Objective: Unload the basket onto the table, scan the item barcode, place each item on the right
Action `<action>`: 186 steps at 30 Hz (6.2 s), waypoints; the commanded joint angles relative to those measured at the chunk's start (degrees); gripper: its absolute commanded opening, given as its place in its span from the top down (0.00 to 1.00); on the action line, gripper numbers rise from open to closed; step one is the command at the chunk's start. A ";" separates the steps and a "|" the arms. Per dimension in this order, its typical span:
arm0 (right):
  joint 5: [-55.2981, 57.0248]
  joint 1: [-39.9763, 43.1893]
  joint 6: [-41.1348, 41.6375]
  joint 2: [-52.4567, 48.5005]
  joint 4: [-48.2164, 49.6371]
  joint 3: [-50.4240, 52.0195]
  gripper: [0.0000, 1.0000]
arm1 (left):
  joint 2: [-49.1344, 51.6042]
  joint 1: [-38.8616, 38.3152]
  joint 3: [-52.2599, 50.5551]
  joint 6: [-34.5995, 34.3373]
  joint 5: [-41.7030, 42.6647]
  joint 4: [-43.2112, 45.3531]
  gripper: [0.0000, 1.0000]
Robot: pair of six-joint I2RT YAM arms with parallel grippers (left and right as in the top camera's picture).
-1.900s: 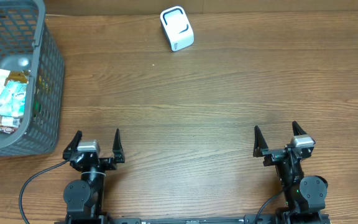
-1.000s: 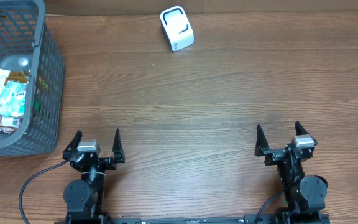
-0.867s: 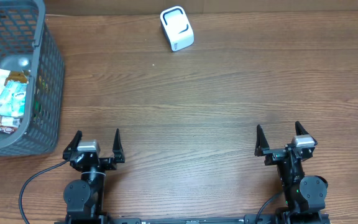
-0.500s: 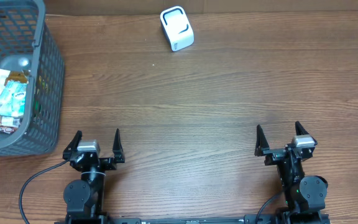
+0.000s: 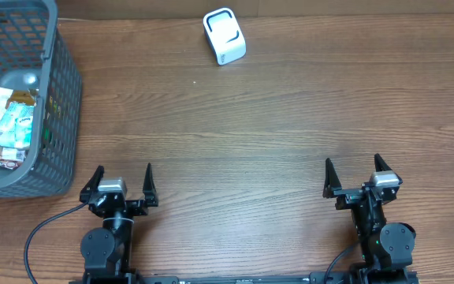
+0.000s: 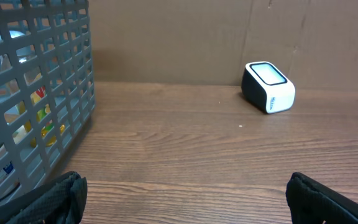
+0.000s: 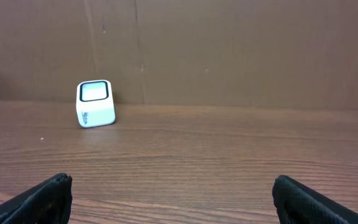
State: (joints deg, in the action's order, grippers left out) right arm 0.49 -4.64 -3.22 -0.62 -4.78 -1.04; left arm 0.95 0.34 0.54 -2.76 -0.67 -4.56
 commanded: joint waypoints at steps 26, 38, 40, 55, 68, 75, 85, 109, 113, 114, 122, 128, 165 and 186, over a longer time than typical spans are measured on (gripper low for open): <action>0.94 -0.15 -0.26 0.35 0.11 0.55 0.00 | -0.63 -0.37 -0.26 1.09 0.48 0.11 0.01; 0.94 -0.15 -0.26 0.35 0.11 0.55 0.00 | -0.63 -0.37 -0.26 1.09 0.48 0.09 0.00; 0.94 -0.15 -0.26 0.35 0.11 0.55 0.00 | -0.63 -0.37 -0.26 1.09 0.48 0.11 0.00; 0.94 -0.15 -0.26 0.35 0.11 0.55 0.00 | -0.63 -0.37 -0.26 1.09 0.50 0.13 0.00; 0.94 -0.15 -0.26 0.35 0.11 0.55 0.00 | -0.63 -0.37 0.24 0.85 16.06 5.09 0.00; 0.94 -0.15 -0.26 0.35 0.11 0.55 0.00 | -0.63 -0.37 7.15 -4.87 31.87 14.23 0.01; 0.94 -0.15 -0.26 0.35 0.11 0.55 0.00 | -0.59 -0.35 27.04 -12.07 32.06 4.74 0.00; 0.94 -0.15 -0.26 0.35 0.11 0.55 0.00 | 34.18 -0.37 77.35 -4.39 31.82 -44.59 0.01; 0.94 -0.15 -0.26 0.35 0.11 0.55 0.00 | 43.12 -0.37 83.45 -3.67 32.44 -53.77 0.01; 0.94 -0.15 -0.26 0.35 0.11 0.55 0.00 | 44.87 -0.37 83.87 -3.67 33.79 -54.45 0.00; 0.94 -0.15 -0.26 0.35 0.11 0.55 0.00 | 54.73 -0.37 83.84 -3.63 37.83 -57.33 0.00; 0.94 -0.15 -0.26 0.35 0.11 0.55 0.00 | 58.03 -0.35 83.84 -3.78 29.46 -56.54 0.00; 0.94 -0.15 -0.26 0.35 0.11 0.55 0.00 | 66.18 27.47 83.84 -12.26 -12.85 -56.02 0.01; 0.94 -0.15 -0.26 0.35 0.11 0.55 0.00 | 84.72 38.29 83.84 -9.77 0.31 -49.70 0.00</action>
State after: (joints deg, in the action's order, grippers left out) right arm 0.91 -4.64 -3.25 -0.64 -4.80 -1.04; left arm 83.26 36.34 83.92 -14.79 -6.02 -54.30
